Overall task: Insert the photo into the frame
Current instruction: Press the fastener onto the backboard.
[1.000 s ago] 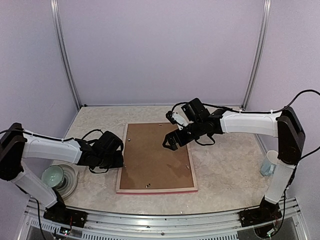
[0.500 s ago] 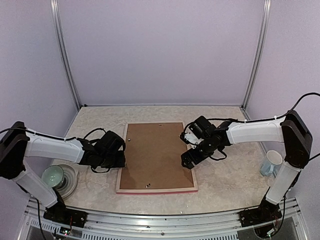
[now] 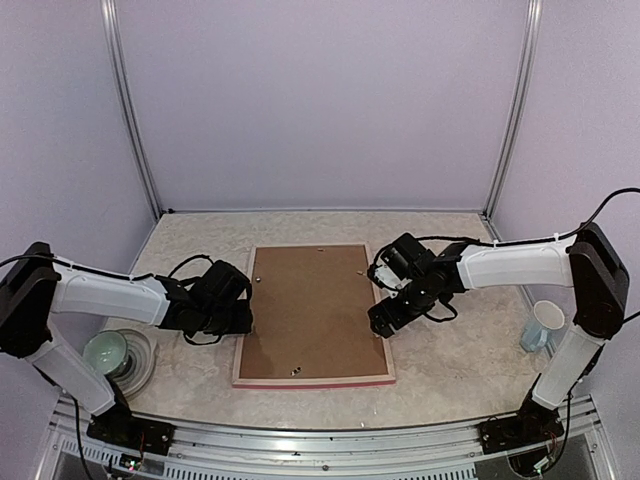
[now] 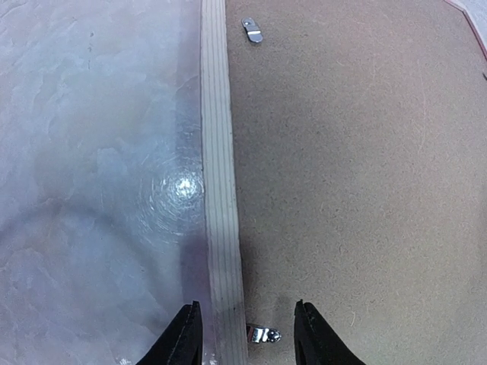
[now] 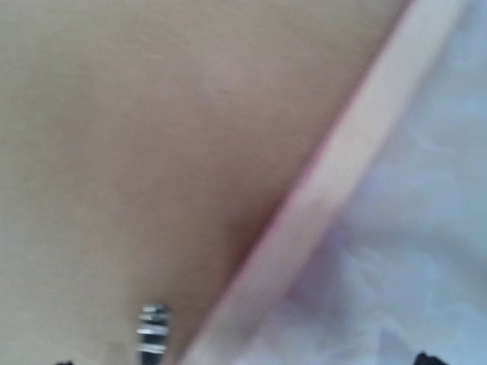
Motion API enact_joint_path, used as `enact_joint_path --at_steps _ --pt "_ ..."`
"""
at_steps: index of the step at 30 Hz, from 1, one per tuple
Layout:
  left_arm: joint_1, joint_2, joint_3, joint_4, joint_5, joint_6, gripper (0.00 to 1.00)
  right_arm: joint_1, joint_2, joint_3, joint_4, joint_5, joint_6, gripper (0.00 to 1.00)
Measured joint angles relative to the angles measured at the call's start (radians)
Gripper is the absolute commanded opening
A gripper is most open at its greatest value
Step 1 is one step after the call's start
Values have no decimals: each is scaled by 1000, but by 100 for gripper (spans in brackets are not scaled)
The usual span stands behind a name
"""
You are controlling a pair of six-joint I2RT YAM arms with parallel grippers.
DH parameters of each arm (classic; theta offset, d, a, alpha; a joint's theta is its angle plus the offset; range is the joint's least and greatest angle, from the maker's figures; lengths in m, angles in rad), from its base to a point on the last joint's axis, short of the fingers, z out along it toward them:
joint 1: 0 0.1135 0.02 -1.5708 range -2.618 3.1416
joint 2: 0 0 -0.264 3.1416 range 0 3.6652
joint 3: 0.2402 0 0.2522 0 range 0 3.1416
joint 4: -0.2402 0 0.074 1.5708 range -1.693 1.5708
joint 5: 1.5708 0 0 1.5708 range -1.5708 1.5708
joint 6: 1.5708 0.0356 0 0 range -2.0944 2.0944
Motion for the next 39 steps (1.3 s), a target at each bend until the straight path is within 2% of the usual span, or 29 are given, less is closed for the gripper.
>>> enact_joint_path --at_steps 11,39 --pt "0 8 0 6 5 0 42 0 25 36 -40 154 25 96" --pt "0 25 0 27 26 -1 42 7 116 70 -48 159 37 96"
